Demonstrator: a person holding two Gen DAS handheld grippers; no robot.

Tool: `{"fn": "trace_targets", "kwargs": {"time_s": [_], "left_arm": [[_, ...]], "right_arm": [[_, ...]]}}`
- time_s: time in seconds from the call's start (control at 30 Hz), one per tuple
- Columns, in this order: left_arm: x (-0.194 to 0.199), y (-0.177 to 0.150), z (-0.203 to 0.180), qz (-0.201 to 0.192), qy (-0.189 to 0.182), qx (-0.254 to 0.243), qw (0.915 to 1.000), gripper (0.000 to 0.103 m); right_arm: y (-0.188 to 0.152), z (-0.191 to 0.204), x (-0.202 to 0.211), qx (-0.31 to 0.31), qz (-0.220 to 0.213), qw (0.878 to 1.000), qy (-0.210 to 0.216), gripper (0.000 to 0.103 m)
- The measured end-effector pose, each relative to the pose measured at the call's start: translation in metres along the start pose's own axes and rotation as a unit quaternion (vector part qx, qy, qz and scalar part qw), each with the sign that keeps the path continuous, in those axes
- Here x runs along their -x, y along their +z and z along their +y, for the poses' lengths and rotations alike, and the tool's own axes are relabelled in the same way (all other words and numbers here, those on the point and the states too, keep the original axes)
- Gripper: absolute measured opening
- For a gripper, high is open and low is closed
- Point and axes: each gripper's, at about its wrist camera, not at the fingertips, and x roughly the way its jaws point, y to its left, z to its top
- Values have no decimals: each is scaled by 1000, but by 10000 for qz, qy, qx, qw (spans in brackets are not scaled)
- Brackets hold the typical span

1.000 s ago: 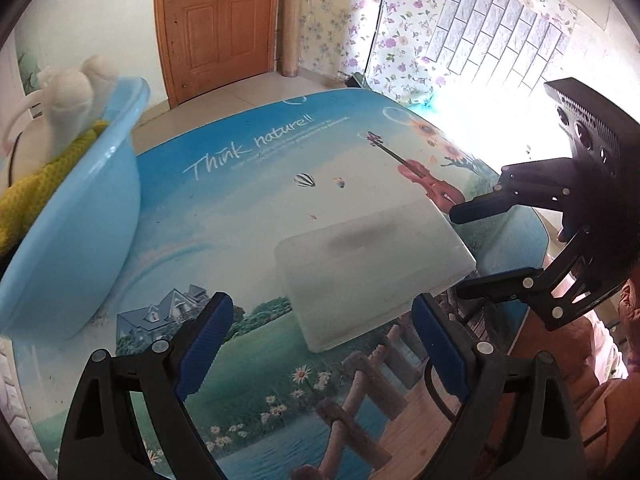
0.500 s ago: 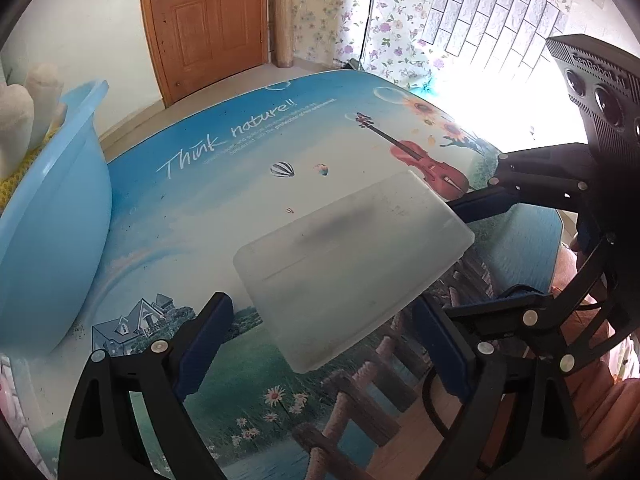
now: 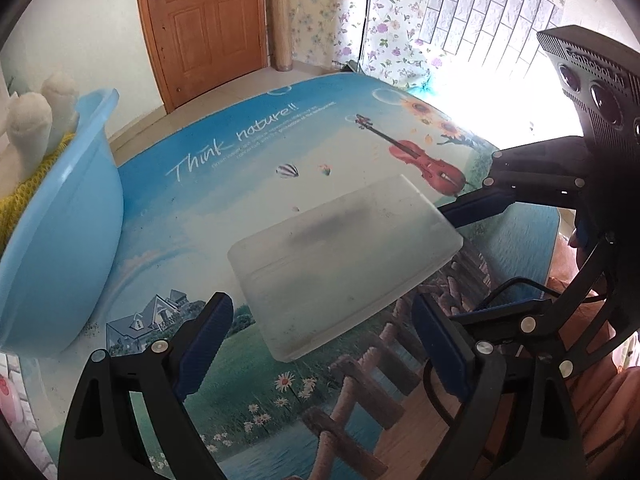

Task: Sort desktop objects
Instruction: 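Grip the clear box with both grippers and lift it off the mat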

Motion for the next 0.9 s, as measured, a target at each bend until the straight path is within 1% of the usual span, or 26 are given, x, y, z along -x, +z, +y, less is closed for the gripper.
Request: {"fn": "trace_targets", "kwargs": {"time_s": [0.03, 0.1, 0.13, 0.17, 0.23, 0.33, 0.43, 0.53, 0.67, 0.77, 0.8, 0.83, 0.9], "left_arm": [[-3, -1, 0, 68, 45, 10, 10000, 91], [-4, -4, -1, 22, 136, -21, 9999, 94], [-5, -4, 0, 19, 129, -4, 9999, 98], [-6, -5, 1, 10, 154, 23, 9999, 100], [-6, -6, 3, -45, 194, 47, 9998, 101], [-7, -5, 5, -45, 190, 73, 9998, 102], [-8, -3, 3, -61, 183, 52, 9998, 102], [-11, 0, 0, -53, 182, 66, 9998, 103], [-12, 1, -4, -84, 177, 53, 9998, 103], [-14, 3, -8, -95, 209, 83, 9997, 103], [-14, 3, -7, -99, 241, 145, 9996, 103], [-14, 4, -6, -96, 289, 206, 9993, 103], [-14, 5, -5, -56, 315, 280, 9991, 103]], "right_arm": [[0, -1, -4, -20, 87, 9999, 56, 64], [-2, -3, -9, -97, 231, 9997, 57, 64], [-1, -3, -10, -88, 183, 9998, -21, 65], [-1, -5, -10, -138, 198, 9997, -27, 65], [-2, -9, -6, -278, 148, 9995, 91, 65], [-6, -28, 2, -795, 4, 9962, 350, 65], [-7, -47, 7, -1401, -112, 9893, 398, 65], [-5, -48, 4, -1732, -122, 9838, 451, 66], [4, -39, -5, -1855, -62, 9812, 527, 66], [7, -32, -8, -1785, -49, 9826, 515, 66], [8, -29, -8, -1761, -36, 9830, 518, 67], [9, -26, -10, -1740, -36, 9834, 512, 71], [11, -20, -11, -1652, -27, 9854, 405, 72]]}}
